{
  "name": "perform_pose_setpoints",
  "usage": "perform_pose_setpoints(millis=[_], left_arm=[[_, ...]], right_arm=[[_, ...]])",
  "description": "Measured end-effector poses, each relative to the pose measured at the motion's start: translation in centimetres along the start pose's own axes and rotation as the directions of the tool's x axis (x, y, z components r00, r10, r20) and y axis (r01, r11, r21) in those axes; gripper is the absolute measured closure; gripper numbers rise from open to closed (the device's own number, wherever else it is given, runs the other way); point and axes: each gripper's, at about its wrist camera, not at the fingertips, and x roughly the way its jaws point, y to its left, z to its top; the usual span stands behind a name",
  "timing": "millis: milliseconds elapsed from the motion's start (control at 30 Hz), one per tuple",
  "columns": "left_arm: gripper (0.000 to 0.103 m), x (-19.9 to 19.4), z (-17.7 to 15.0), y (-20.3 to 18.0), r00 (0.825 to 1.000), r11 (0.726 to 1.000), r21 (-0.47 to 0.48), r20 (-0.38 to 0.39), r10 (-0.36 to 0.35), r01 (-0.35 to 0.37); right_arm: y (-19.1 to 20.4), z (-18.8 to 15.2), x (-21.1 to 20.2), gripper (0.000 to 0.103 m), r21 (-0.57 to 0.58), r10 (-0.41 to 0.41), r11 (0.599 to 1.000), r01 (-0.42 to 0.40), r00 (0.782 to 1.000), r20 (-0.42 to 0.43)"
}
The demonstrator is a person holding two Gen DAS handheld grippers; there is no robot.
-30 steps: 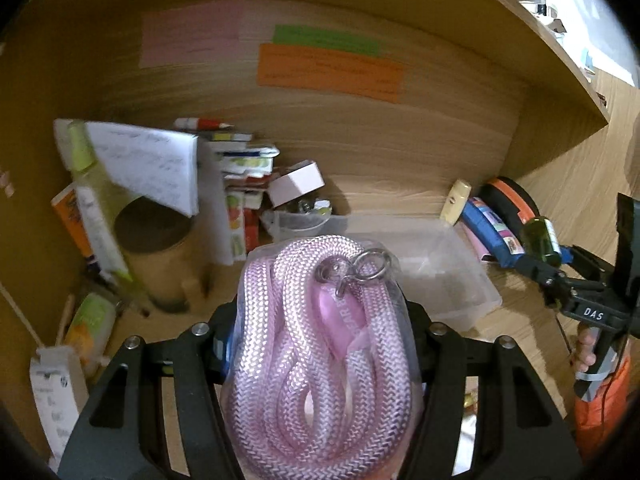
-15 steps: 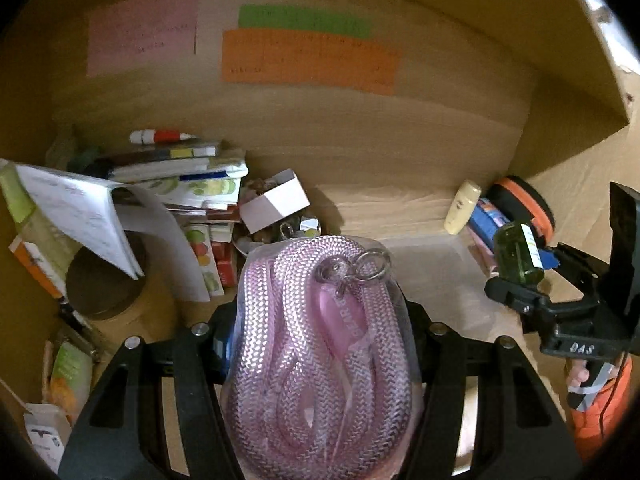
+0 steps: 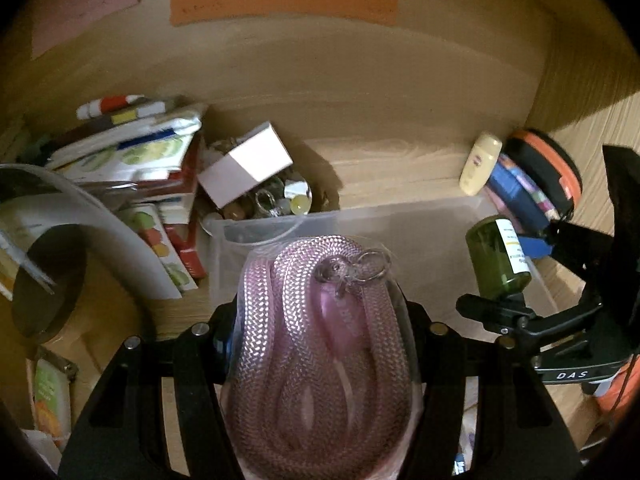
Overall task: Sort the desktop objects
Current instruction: 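Carry both items over the clear bin and release them inside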
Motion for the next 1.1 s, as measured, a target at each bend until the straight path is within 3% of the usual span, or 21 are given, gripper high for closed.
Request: perform_pose_setpoints(millis=[333, 567, 900, 967, 1100], left_arm=[[0.043, 2.7, -0.2, -1.4, 0.997, 0.998, 0.068, -0.072, 0.002, 0.003], [0.043, 4.0, -0.7, -2.4, 0.994, 0.995, 0.103, -0.111, 0.011, 0.000], [0.042, 4.0, -1.6, -3.2, 0.992, 0.992, 0.126, -0.118, 0.041, -0.026], [0.040, 3.9, -1.7, -3.3, 0.992, 0.993, 0.120, -0.121, 0.035, -0.020], [0.040, 2.7, -1.9, -3.4, 0.995, 0.991, 0.123, -0.083, 0.056, -0.046]], right_arm=[[0.0, -0.2, 2.5, 0.033, -0.046, -0.014, 0.999, 0.010, 0.995, -0.098], [0.1, -0.2, 3.2, 0.033, -0.061, -0.013, 0.998, 0.006, 0.993, -0.120], [0.0, -0.3, 3.7, 0.031, -0.057, -0.043, 0.998, 0.036, 0.992, -0.117], [0.1, -0.3, 3.6, 0.022, -0.057, -0.052, 0.997, 0.045, 0.992, -0.116], [0.8, -0.6, 3.1, 0.020, -0.079, -0.081, 0.994, 0.073, 0.991, -0.103]])
